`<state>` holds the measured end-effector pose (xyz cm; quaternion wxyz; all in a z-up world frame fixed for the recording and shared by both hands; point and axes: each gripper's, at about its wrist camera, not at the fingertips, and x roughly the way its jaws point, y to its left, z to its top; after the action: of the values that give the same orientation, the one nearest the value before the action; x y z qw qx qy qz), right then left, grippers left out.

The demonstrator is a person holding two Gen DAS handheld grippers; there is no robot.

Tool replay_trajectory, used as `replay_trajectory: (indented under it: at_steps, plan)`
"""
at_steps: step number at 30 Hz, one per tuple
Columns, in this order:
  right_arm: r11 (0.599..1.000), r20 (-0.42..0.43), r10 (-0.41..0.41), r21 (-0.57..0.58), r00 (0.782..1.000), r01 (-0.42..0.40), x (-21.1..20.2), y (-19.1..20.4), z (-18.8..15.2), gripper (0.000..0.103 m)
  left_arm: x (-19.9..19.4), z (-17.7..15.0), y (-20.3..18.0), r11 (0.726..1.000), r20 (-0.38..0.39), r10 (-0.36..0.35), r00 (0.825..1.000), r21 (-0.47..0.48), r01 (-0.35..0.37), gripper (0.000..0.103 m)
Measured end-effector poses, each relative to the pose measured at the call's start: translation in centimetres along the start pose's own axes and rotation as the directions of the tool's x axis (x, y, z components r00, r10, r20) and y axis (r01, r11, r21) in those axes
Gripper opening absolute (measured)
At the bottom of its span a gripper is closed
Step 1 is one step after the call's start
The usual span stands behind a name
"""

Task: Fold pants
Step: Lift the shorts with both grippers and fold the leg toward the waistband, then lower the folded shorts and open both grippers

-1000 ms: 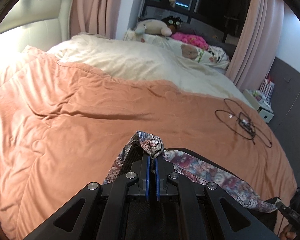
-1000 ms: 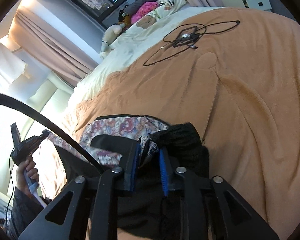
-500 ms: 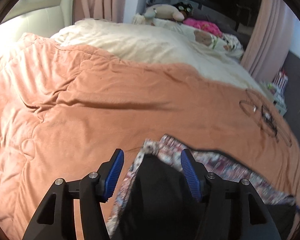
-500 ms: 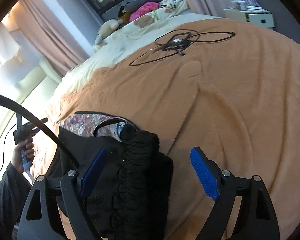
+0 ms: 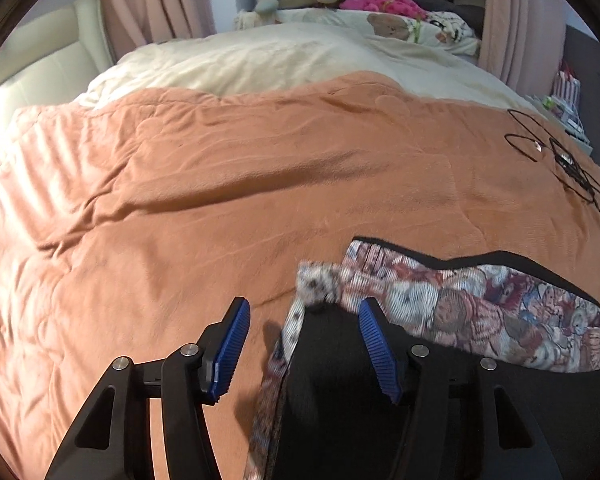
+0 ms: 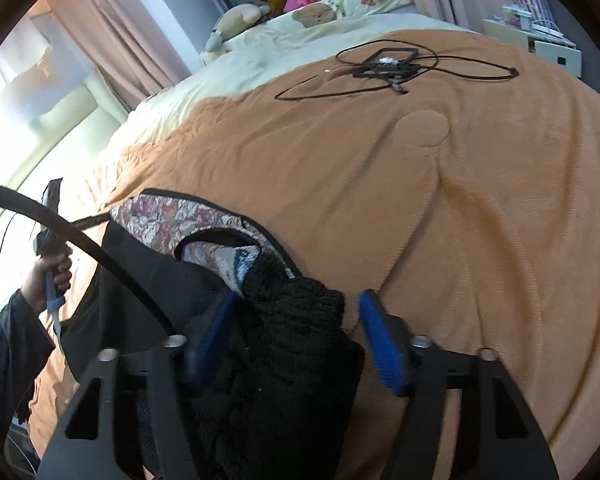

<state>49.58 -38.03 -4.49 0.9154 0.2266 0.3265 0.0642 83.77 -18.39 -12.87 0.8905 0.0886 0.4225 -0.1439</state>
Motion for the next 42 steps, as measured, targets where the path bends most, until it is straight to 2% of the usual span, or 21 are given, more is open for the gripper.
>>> replay_trajectory:
  at_steps: [3,5,10,11,12,15,17,18,20,22,23,25,28,29,30,31,32,33,34,37,42]
  plan:
    - [0.999,0.010,-0.032,-0.034,0.999,0.032,0.5,0.4,-0.1,0.034,1.3,0.2,-0.2,1.000,-0.036,0.006,0.999,0.018,-0.006,0.005]
    - [0.998,0.030,-0.042,-0.048,0.999,0.044,0.2,0.6,-0.1,0.032,1.0,0.3,-0.3,0.999,-0.005,0.039,0.999,0.029,-0.039,0.004]
    - [0.996,0.096,-0.069,-0.045,0.993,0.073,-1.5,1.0,-0.3,0.029,-2.0,2.1,0.6,0.999,0.106,0.034,0.994,-0.036,-0.030,0.000]
    - [0.996,0.117,-0.075,-0.036,0.990,0.080,-2.0,1.0,-0.3,0.029,-2.4,2.6,0.6,0.998,0.123,0.045,0.991,-0.040,-0.041,0.000]
    - [0.995,0.137,-0.097,-0.024,0.986,0.102,-2.3,1.0,-0.4,0.028,-2.9,3.4,0.5,0.995,0.146,0.101,0.984,-0.041,-0.096,0.000]
    - [0.989,0.166,-0.148,0.011,0.975,0.148,-2.3,0.6,-0.5,0.028,-2.4,5.4,1.1,0.990,0.144,0.120,0.982,-0.092,-0.108,0.000]
    - [0.988,0.150,-0.153,0.019,0.977,0.151,-1.5,0.4,-0.7,0.028,-1.8,5.7,1.5,0.989,0.115,0.068,0.991,-0.136,-0.052,0.000]
    - [0.986,0.142,-0.164,0.014,0.976,0.163,-1.0,0.5,-0.8,0.029,-1.4,5.6,1.5,0.989,0.096,0.042,0.995,-0.144,-0.028,0.002]
    - [0.984,0.106,-0.177,0.021,0.978,0.176,-0.4,0.6,-0.8,0.033,-0.7,5.0,0.8,0.993,0.049,0.011,0.999,-0.119,-0.005,0.018]
    - [0.989,0.073,-0.145,0.050,0.987,0.142,-0.3,0.2,-1.1,0.042,-0.7,4.0,-0.1,0.998,0.032,-0.007,0.999,-0.058,0.009,0.054]
    - [0.990,0.079,-0.129,0.059,0.988,0.125,-0.6,0.0,-1.3,0.047,-1.0,3.4,-0.5,0.999,0.047,-0.032,0.998,-0.030,0.033,0.057]
    - [0.991,0.106,-0.119,0.069,0.987,0.112,-1.5,-0.3,-1.4,0.065,-1.1,2.6,-1.0,0.998,0.049,-0.070,0.996,0.004,0.070,0.057]
    - [0.994,0.110,-0.098,0.065,0.989,0.091,-2.2,-0.9,-1.4,0.065,-0.2,2.1,-1.5,0.995,0.003,-0.095,0.995,0.024,0.095,0.057]
    - [0.995,0.104,-0.092,0.056,0.990,0.086,-2.1,-0.9,-1.5,0.065,0.3,1.9,-1.8,0.994,-0.011,-0.102,0.995,0.028,0.102,0.054]
    - [0.995,0.099,-0.092,0.046,0.991,0.087,-2.0,-1.0,-1.3,0.065,0.6,1.8,-2.0,0.994,-0.020,-0.105,0.994,0.031,0.106,0.030]
    - [0.995,0.091,-0.093,0.032,0.991,0.091,-1.8,-1.0,-1.3,0.065,1.0,1.8,-2.1,0.994,-0.034,-0.099,0.995,0.033,0.100,0.001]
    - [0.995,0.077,-0.096,0.017,0.992,0.095,-1.4,-1.0,-1.2,0.064,1.4,1.8,-2.3,0.997,-0.048,-0.072,0.996,0.035,0.074,0.002]
    - [0.994,0.065,-0.110,-0.002,0.992,0.110,-1.0,-0.9,-1.0,0.049,1.2,1.8,-2.3,0.997,-0.028,-0.060,0.998,0.036,0.061,0.001]
    - [0.989,0.060,-0.142,-0.021,0.988,0.143,-0.6,-0.7,-0.7,0.023,0.8,1.9,-2.2,0.998,0.001,-0.050,0.999,0.040,0.050,0.001]
    - [0.989,0.084,-0.148,-0.001,0.985,0.148,-1.2,-0.9,-0.3,0.014,-0.6,2.9,-1.6,1.000,0.087,-0.022,0.996,-0.006,0.022,0.000]
    - [0.986,0.144,-0.165,-0.009,0.976,0.167,-2.3,-0.2,-0.7,0.008,-1.4,4.9,-1.0,0.998,0.168,0.028,0.985,-0.054,-0.019,0.000]
